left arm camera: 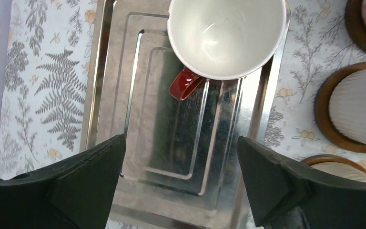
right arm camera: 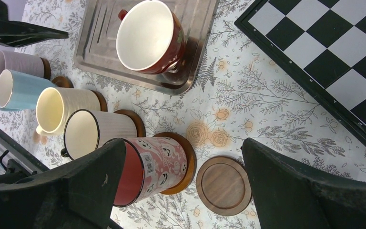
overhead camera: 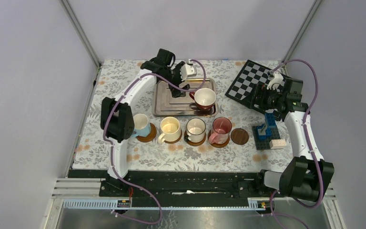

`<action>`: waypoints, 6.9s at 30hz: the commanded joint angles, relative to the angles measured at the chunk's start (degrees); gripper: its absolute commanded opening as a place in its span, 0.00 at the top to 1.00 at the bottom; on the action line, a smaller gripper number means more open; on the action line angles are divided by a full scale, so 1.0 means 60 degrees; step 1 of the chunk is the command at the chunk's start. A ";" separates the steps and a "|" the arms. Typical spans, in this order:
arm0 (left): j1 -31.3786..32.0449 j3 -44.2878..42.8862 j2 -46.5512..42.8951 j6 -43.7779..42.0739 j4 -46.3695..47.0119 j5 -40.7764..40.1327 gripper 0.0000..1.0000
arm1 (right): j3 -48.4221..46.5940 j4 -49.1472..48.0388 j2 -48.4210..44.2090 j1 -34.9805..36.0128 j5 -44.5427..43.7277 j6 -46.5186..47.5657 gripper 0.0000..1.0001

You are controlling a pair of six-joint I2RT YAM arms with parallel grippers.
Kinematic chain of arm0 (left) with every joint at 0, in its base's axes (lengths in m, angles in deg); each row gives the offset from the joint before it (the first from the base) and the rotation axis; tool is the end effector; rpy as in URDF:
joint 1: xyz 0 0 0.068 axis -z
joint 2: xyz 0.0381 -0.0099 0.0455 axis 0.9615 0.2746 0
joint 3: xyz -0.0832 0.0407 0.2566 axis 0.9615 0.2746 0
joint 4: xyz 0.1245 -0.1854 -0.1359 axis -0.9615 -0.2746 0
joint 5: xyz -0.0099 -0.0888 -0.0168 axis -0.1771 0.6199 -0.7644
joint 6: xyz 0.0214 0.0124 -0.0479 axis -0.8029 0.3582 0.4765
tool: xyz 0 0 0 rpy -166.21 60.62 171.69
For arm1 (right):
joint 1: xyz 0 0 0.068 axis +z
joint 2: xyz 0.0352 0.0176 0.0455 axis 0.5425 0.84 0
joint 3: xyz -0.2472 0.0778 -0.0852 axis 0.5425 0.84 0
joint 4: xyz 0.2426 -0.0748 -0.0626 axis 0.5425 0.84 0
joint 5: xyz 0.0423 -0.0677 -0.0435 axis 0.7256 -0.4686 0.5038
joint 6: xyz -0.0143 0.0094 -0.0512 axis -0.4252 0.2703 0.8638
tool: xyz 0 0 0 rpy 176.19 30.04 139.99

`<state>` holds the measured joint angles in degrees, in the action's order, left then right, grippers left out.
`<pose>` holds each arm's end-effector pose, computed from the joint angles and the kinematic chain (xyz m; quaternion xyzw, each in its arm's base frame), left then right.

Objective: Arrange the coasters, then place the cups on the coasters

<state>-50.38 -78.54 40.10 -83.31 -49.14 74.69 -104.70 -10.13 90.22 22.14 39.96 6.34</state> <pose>0.4085 -0.1999 0.2946 0.5939 0.6891 -0.1949 0.3667 0.2703 -0.0278 0.3059 -0.0808 0.8446 0.2625 0.4596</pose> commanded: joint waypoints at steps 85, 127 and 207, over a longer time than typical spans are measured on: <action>0.1825 0.0375 0.0965 0.6261 0.4366 -0.0365 0.46 | -0.1279 -0.0032 0.0958 0.0311 -0.1782 -0.0154 0.01; 0.2362 -0.0666 0.2680 0.6842 0.2949 -0.3034 0.69 | -0.1757 0.0185 0.0983 0.1091 -0.2874 -0.0511 0.00; 0.8277 0.1842 -0.1407 1.0534 0.6115 -0.8773 1.00 | -0.2207 -0.1041 0.0631 -0.2803 -0.2391 -0.2546 0.01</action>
<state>-1.20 -62.30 31.01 -21.92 -21.67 25.25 -118.23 -14.11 95.77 5.41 25.92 -8.64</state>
